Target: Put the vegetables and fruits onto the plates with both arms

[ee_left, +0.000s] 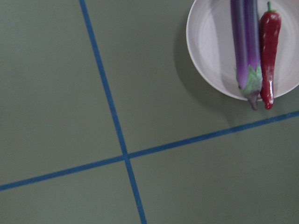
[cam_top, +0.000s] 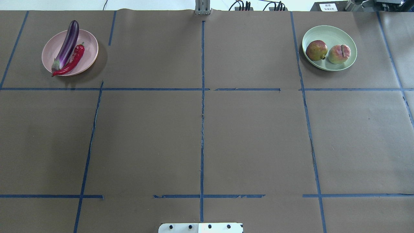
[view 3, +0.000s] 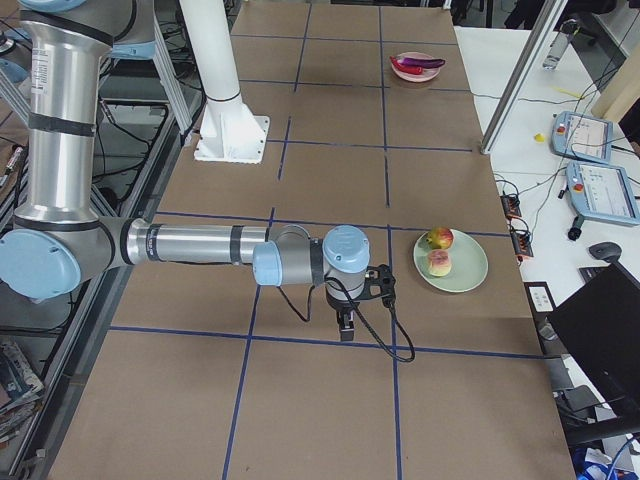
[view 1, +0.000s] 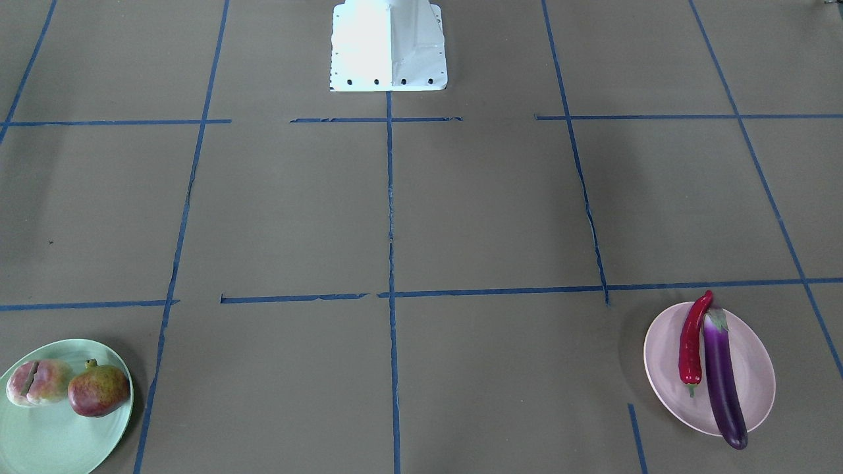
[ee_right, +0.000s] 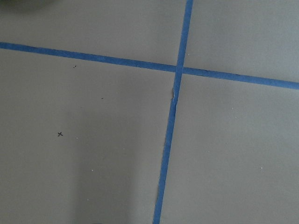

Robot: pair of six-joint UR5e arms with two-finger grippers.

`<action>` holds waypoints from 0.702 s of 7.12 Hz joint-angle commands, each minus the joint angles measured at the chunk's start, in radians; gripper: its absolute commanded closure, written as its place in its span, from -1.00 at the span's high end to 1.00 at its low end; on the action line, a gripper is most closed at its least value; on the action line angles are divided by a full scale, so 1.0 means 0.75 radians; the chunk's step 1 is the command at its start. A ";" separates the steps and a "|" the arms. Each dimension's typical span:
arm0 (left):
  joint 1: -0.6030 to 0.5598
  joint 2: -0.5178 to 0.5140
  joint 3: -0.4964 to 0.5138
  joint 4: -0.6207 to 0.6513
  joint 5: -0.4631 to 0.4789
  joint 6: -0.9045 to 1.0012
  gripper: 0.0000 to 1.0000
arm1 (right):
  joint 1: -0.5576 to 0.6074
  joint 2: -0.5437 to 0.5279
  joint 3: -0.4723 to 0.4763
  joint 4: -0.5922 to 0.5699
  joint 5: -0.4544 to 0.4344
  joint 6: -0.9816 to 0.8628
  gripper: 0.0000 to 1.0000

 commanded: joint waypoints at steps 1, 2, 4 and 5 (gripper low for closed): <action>-0.035 0.189 -0.096 -0.017 0.001 0.033 1.00 | 0.026 0.008 0.053 -0.120 0.001 -0.035 0.99; -0.035 0.240 -0.114 -0.017 0.003 0.033 1.00 | 0.034 0.000 0.080 -0.141 -0.001 -0.035 0.98; -0.037 0.257 -0.125 -0.064 -0.001 0.043 1.00 | 0.032 -0.004 0.076 -0.127 -0.005 -0.020 1.00; -0.035 0.259 -0.107 -0.078 0.007 0.039 1.00 | 0.032 -0.006 0.074 -0.126 -0.005 -0.016 1.00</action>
